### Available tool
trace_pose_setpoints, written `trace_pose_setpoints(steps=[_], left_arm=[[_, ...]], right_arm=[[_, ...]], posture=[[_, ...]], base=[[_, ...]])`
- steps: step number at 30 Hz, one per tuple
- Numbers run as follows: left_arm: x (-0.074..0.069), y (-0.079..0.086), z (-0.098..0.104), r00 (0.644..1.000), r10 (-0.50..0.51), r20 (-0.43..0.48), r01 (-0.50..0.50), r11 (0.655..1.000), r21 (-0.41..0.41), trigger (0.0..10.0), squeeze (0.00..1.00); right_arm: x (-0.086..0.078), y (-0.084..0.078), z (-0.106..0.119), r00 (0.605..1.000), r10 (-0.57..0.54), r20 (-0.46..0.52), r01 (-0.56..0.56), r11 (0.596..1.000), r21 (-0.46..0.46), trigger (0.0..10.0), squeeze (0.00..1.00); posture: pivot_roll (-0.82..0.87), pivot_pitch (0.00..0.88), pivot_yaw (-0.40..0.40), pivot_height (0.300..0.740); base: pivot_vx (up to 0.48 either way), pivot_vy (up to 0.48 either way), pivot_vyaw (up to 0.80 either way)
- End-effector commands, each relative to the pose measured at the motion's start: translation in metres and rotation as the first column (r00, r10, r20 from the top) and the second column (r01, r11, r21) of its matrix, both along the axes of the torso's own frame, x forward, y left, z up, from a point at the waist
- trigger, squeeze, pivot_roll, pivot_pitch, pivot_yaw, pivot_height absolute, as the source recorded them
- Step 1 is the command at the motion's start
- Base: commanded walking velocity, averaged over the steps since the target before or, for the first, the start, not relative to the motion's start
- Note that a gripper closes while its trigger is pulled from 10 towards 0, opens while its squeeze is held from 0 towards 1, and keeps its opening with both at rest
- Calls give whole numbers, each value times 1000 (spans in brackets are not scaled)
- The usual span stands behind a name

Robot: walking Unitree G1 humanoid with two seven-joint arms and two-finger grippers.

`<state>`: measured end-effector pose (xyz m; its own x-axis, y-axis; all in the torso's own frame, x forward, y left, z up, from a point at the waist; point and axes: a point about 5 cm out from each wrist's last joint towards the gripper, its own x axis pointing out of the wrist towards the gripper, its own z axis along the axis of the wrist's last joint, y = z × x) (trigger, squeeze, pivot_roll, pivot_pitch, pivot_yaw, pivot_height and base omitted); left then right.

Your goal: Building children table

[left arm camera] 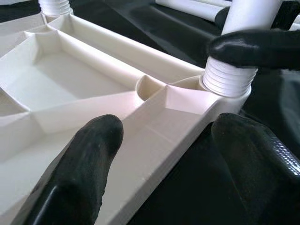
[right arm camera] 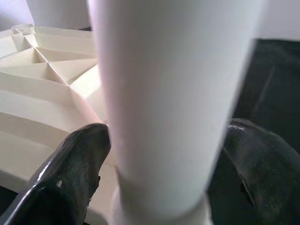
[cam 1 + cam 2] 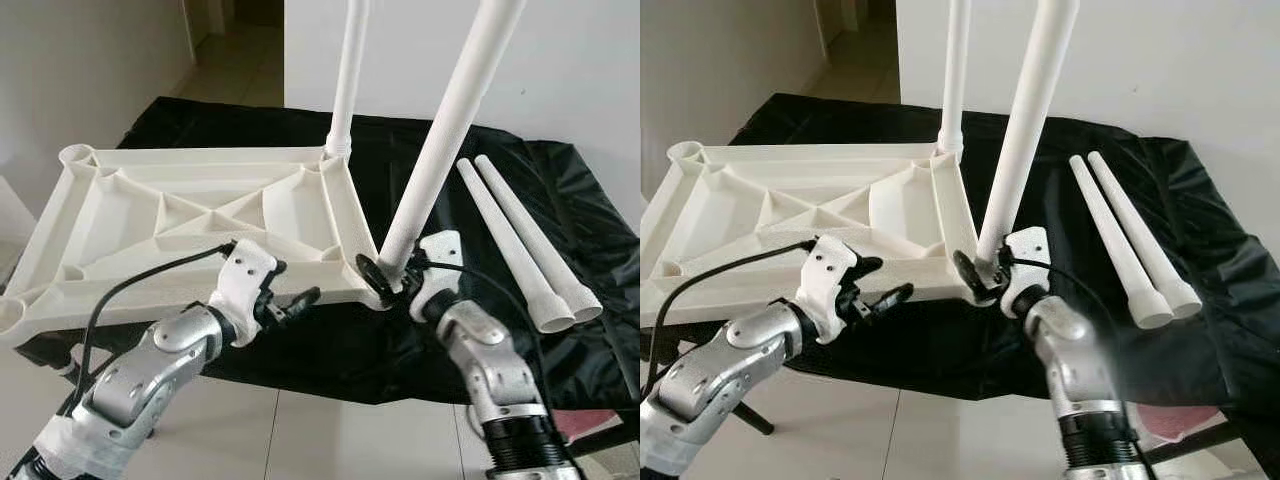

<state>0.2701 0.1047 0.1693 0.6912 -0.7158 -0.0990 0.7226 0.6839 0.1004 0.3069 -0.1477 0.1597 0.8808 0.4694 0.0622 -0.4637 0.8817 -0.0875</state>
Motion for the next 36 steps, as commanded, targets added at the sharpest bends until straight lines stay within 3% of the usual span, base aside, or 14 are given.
trace_pose_setpoints(steps=[1, 12, 18, 20, 25, 28, 36], left_arm=[[-5, -4, -1, 986, -167, -12, 167, 986, 13, 10000, 0], [6, 7, 11, 993, -114, 12, 114, 993, -6, 10000, 0], [10, 12, 15, 994, -109, 18, 109, 994, 2, 10000, 0], [14, 19, 20, 994, -100, 32, 100, 995, 19, 10000, 0], [16, 24, 22, 996, -87, 34, 87, 996, 17, 10000, 0], [23, 37, 30, 998, -38, 53, 37, 999, 16, 10000, 0], [26, 43, 33, 998, -18, 65, 17, 1000, 21, 10000, 0]], right_arm=[[0, -1, -2, 1000, 9, -2, -9, 1000, 13, 10000, 0], [-15, 0, 2, 994, -97, 45, 88, 983, 160, 10000, 0], [-25, -3, 5, 991, -114, 74, 100, 981, 169, 10000, 0], [-36, -5, 1, 992, -117, 52, 106, 977, 183, 10000, 0], [-43, -6, -2, 993, -110, 49, 99, 978, 183, 10000, 0], [-57, -5, -7, 997, -67, 36, 59, 982, 182, 10000, 0], [-64, -1, -9, 1000, 4, 27, -8, 986, 168, 10000, 0]], posture=[[40, 35, -35, 740], [28, 109, -31, 740], [24, 142, -19, 740], [26, 160, -17, 740], [23, 178, -13, 740], [26, 182, -22, 740], [27, 171, -24, 740]], base=[[0, 0, 0], [0, 0, 0], [0, 0, 0], [0, 0, 0], [0, 0, 0], [0, 0, 0], [0, 0, 0]])
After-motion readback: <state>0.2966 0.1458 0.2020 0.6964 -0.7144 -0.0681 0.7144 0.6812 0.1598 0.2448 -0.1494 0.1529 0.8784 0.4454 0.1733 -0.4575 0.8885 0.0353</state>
